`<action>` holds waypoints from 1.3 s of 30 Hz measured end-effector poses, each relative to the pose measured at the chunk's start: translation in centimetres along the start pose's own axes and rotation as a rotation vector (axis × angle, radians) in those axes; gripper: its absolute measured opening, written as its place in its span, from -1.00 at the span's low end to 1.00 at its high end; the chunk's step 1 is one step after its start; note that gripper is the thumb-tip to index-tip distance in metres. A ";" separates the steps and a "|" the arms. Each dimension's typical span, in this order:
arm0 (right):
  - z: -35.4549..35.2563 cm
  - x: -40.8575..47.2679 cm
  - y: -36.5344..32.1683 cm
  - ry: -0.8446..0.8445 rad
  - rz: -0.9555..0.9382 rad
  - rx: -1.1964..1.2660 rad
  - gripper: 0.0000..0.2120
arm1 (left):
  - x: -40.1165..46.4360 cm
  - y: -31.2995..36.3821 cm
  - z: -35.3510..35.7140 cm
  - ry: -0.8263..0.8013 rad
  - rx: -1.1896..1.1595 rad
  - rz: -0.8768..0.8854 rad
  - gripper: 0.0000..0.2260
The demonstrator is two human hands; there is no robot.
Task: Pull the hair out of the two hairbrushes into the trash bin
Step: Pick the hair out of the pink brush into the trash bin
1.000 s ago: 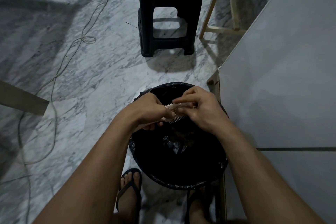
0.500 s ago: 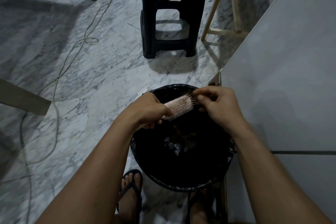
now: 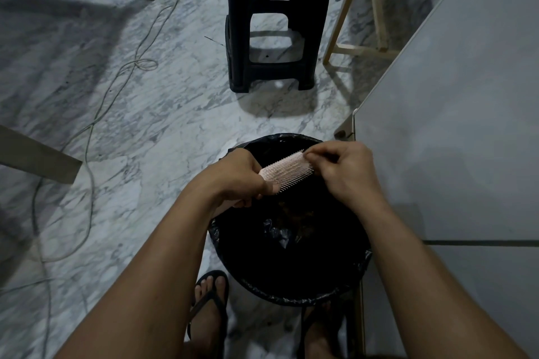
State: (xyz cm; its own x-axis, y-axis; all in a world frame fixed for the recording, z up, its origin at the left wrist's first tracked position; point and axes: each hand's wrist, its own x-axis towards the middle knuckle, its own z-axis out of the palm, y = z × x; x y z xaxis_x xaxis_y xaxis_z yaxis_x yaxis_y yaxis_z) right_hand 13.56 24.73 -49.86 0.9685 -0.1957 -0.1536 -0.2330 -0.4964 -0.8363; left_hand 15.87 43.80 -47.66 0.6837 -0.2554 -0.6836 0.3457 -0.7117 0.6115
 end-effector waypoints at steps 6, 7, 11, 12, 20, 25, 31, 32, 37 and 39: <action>-0.8 0.7 1.2 0.268 0.170 0.045 -0.91 | 0.5 -0.3 0.1 0.017 0.002 0.023 -0.90; -0.8 0.7 1.2 0.276 0.170 0.057 -0.92 | 0.4 -0.3 0.1 0.021 0.004 0.020 -0.90; -0.4 0.5 0.7 0.055 0.119 0.056 -0.75 | 0.4 -0.2 0.1 0.033 0.000 -0.017 -0.88; -0.3 0.3 0.3 -0.048 0.075 0.079 -0.65 | 0.4 -0.2 0.1 0.034 -0.008 -0.021 -0.87; 1.1 -1.5 -1.3 -0.223 -0.227 -0.071 -0.66 | 0.3 0.4 0.2 0.038 -0.025 -0.030 -0.87; 0.8 -0.6 -1.1 0.079 -0.037 0.151 -0.88 | 0.3 -0.2 0.2 0.012 0.015 -0.043 -0.86; -1.9 1.0 0.2 0.444 0.241 0.430 -0.94 | 0.4 -0.6 0.0 0.063 0.066 -0.070 -0.87; -1.9 1.1 0.7 0.446 0.246 0.353 -0.94 | 0.4 -0.6 0.0 0.066 0.065 -0.068 -0.87; -0.7 0.3 0.5 -0.080 0.024 0.031 -0.73 | 0.2 0.2 0.2 0.052 0.012 -0.055 -0.85; 0.3 -0.6 0.0 -0.227 -0.069 -0.048 -0.57 | 0.1 0.4 0.2 0.057 -0.006 -0.045 -0.85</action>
State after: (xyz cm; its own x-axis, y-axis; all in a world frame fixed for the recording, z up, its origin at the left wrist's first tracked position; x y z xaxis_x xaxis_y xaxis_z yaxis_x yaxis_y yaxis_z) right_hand 13.03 25.06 -49.93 0.9759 0.0330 -0.2158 -0.1637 -0.5431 -0.8235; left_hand 15.95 43.34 -47.55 0.7032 -0.1852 -0.6865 0.3804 -0.7177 0.5833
